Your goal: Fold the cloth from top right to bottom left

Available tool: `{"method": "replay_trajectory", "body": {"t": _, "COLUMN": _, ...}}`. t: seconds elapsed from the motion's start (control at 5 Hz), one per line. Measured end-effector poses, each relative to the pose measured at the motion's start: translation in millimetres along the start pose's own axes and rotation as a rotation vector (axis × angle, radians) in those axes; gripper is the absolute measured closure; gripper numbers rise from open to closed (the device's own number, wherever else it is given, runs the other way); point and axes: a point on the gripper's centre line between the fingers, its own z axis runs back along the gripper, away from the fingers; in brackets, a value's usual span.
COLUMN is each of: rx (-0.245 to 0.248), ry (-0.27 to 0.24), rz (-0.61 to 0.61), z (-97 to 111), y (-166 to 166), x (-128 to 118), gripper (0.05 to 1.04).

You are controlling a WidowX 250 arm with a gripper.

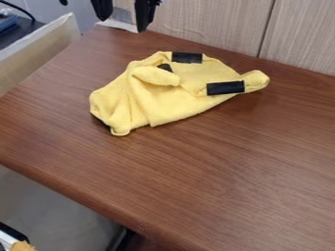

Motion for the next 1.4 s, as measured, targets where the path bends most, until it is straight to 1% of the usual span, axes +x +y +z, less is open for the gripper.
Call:
{"method": "replay_trajectory", "body": {"t": 0.2, "rx": -0.009, "ry": 0.033, "rz": -0.006, "z": -10.1, "y": -2.1, "x": -1.5, "gripper": 0.084}}
{"method": "replay_trajectory", "body": {"t": 0.4, "rx": -0.046, "ry": 0.056, "rz": -0.162, "z": -14.5, "y": -30.3, "x": 5.5, "gripper": 0.083}}
{"method": "replay_trajectory", "body": {"t": 0.6, "rx": -0.072, "ry": 0.052, "rz": -0.245, "z": -9.3, "y": -49.6, "x": 7.5, "gripper": 0.083}}
{"method": "replay_trajectory", "body": {"t": 0.8, "rx": -0.126, "ry": 0.063, "rz": -0.357, "z": -14.9, "y": -69.1, "x": 7.6, "gripper": 0.083}}
{"method": "replay_trajectory", "body": {"t": 1.0, "rx": -0.208, "ry": 0.077, "rz": -0.543, "z": -25.1, "y": -92.9, "x": 10.3, "gripper": 0.083}}
{"method": "replay_trajectory", "body": {"t": 1.2, "rx": -0.222, "ry": 0.12, "rz": -0.76, "z": -37.6, "y": -123.2, "x": 16.4, "gripper": 0.084}}
{"method": "replay_trajectory", "body": {"t": 1.4, "rx": -0.244, "ry": 0.172, "rz": -0.854, "z": -55.4, "y": -149.2, "x": 21.7, "gripper": 0.083}}
